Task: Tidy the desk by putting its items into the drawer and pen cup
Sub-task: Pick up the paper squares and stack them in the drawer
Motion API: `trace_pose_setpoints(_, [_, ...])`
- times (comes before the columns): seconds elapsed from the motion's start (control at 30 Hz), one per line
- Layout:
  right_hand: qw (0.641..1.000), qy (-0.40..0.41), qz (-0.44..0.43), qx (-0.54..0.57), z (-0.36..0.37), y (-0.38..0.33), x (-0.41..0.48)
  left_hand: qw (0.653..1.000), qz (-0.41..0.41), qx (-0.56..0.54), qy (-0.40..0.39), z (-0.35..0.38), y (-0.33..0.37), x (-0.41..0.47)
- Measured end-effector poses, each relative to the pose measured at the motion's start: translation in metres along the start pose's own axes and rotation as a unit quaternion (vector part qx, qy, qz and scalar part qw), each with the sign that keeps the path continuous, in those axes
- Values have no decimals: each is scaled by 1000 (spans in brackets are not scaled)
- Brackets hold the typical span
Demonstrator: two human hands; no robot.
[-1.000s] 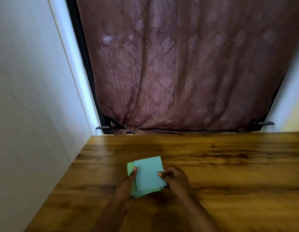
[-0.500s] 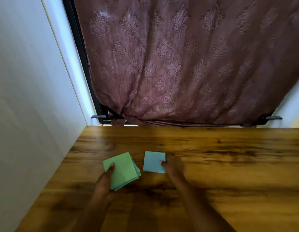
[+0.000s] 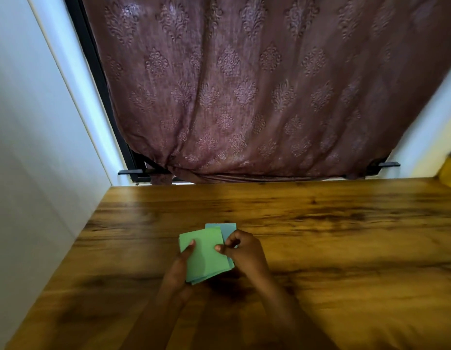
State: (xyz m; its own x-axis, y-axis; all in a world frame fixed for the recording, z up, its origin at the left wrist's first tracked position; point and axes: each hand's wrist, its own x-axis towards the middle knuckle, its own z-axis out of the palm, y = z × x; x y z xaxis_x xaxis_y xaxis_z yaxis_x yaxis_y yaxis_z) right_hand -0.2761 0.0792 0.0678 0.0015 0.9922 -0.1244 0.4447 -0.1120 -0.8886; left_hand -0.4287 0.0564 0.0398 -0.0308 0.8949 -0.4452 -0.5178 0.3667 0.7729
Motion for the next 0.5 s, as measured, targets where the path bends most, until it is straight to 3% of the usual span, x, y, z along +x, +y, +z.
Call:
trace_pose_setpoints(0.2, [976,4,104,192,-18,14,-9,998,-39,-4,-48,14,-4,1])
trace_pose_setpoints(0.4, [961,-8,147,235,-39,23,-8,999,-42,-11,-12,17,-16,7])
trace_pose_setpoints(0.5, [957,32,148,248,-50,25,-2,999,-31,-18,-10,24,-17,1])
